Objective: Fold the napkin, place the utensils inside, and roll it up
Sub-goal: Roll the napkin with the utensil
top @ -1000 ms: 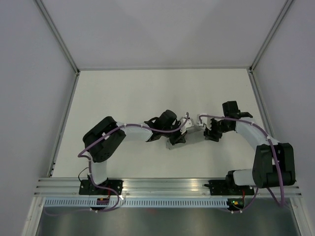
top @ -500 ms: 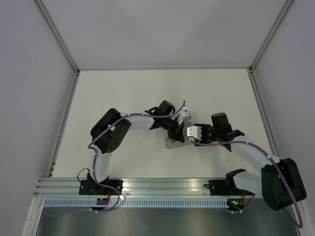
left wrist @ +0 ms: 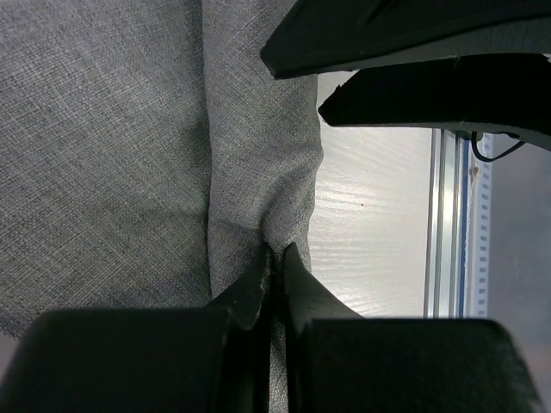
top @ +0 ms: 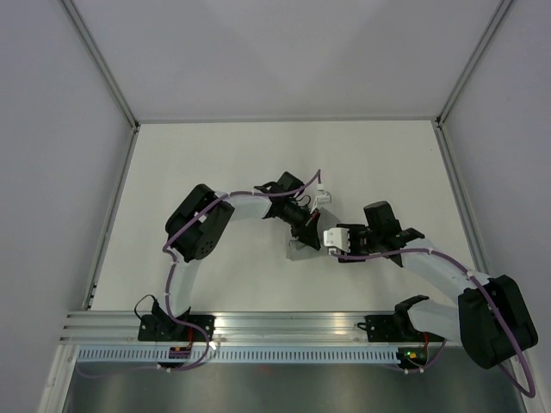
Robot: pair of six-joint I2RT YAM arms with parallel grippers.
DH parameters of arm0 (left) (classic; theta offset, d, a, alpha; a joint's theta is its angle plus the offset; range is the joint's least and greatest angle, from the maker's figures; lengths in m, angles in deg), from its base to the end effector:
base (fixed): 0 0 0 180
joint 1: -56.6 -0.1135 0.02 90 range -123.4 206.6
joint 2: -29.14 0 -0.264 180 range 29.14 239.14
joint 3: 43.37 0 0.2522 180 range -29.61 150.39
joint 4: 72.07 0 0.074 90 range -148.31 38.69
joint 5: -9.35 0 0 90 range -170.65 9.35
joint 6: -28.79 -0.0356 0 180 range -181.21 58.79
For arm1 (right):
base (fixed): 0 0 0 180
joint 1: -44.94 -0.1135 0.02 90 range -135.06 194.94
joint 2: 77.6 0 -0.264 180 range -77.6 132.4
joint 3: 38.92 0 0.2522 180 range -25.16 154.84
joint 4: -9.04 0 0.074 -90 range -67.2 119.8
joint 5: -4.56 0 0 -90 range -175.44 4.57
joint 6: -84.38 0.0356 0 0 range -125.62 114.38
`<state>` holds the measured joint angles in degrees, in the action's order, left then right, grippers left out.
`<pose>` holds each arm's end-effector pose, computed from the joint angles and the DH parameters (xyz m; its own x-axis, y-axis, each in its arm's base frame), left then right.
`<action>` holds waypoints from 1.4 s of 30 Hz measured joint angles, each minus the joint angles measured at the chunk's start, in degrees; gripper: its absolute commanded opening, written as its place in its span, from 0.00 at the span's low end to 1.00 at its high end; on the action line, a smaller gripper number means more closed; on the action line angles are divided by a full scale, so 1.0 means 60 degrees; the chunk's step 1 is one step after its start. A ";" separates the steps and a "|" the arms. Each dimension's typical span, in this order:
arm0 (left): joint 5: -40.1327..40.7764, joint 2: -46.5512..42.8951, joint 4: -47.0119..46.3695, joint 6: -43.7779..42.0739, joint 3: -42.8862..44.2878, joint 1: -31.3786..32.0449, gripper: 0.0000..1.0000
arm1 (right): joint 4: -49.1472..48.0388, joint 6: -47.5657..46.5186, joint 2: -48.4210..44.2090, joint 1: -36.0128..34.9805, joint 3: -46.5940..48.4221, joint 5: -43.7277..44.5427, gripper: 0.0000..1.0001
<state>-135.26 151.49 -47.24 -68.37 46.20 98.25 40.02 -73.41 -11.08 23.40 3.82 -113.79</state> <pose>0.2975 -0.3035 0.1201 -0.5374 0.5746 -0.6173 0.7843 0.0715 -0.6163 0.1858 0.0915 0.1679 0.2479 -0.7781 -0.5772 -0.9218 -0.0062 -0.3876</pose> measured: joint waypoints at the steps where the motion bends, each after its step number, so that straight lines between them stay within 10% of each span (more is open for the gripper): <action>1: -0.0007 0.0022 0.0069 0.0018 0.0040 -0.0018 0.02 | 0.0117 0.0000 0.0000 -0.0018 0.0026 -0.0011 0.62; 20: -0.0484 0.0452 0.0871 0.0182 0.0576 -0.0178 0.02 | -0.0339 -0.0102 0.0576 -0.0361 -0.0262 0.0313 0.58; 26: -0.0576 0.0484 0.0969 0.0189 0.0605 -0.0255 0.10 | -0.0470 -0.0233 0.1093 -0.0375 0.0022 0.0441 0.23; 42: 0.1217 -0.1118 -0.0761 0.1337 -0.1399 -0.0933 0.29 | 0.3311 -0.1191 0.4036 0.0710 0.3340 -0.0911 0.19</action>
<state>-127.96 144.78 -51.81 -60.35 37.81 92.66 59.88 -80.56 13.14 27.66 23.86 -119.26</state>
